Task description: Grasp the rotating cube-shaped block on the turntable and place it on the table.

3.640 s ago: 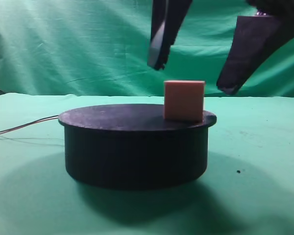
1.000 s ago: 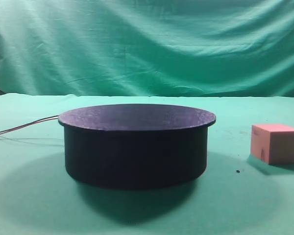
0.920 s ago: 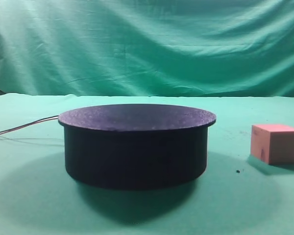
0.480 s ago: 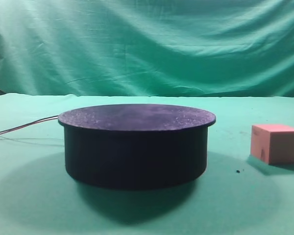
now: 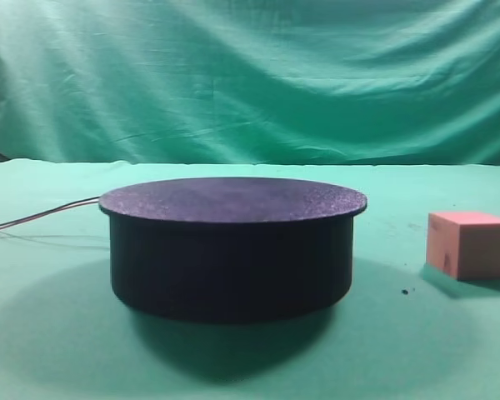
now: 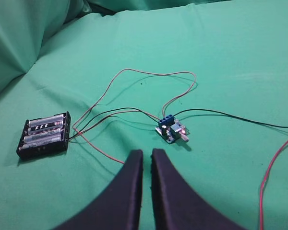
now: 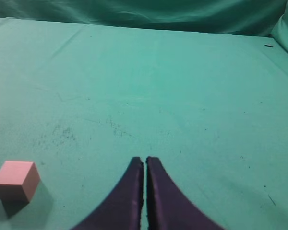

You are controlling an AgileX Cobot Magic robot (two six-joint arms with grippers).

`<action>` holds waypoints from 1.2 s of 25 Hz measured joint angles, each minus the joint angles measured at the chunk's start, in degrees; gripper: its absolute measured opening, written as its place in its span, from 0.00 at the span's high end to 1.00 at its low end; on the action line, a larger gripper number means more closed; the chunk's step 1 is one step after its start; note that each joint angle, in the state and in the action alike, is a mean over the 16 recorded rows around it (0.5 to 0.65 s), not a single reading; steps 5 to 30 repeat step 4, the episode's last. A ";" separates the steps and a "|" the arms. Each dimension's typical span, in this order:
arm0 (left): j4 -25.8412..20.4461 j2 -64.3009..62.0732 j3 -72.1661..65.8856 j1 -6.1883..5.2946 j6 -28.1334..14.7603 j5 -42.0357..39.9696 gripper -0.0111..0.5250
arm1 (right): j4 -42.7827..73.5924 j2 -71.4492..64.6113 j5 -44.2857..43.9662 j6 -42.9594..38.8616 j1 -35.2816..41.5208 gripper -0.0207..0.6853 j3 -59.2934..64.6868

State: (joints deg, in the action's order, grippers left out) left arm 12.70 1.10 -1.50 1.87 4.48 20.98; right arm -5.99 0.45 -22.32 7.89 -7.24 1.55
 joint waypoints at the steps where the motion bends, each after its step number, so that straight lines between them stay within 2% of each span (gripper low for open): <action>1: 0.00 0.00 0.00 0.00 0.00 0.00 0.98 | -0.05 0.00 0.00 -0.04 0.00 0.97 0.00; 30: 0.00 0.00 0.00 0.00 0.00 0.00 0.98 | -0.12 0.00 0.01 -0.16 0.01 0.97 0.01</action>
